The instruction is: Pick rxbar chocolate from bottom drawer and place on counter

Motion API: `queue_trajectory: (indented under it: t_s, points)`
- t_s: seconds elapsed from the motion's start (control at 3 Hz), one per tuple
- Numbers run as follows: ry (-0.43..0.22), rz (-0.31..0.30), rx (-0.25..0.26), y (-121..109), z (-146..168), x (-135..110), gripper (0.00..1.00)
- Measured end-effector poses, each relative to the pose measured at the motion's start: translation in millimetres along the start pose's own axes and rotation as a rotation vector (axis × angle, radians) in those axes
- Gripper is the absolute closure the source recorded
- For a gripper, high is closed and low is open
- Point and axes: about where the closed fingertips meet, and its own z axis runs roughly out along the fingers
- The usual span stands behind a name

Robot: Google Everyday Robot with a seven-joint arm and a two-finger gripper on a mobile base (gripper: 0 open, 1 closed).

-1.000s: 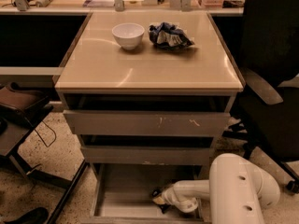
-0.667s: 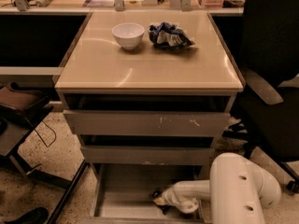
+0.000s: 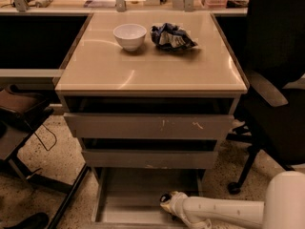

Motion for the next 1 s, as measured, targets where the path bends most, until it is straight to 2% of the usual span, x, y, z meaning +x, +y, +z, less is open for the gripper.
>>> queue_trajectory:
  t_s: [0.33,0.67,1.0]
  points:
    - [0.017,-0.073,0.027,-27.0,-53.5,-35.0,1.0]
    - [0.018,-0.072,0.025,-25.9,-53.1,-34.3,1.0]
    - [-0.015,-0.076,0.016,-18.3,-81.3,-45.4,1.0]
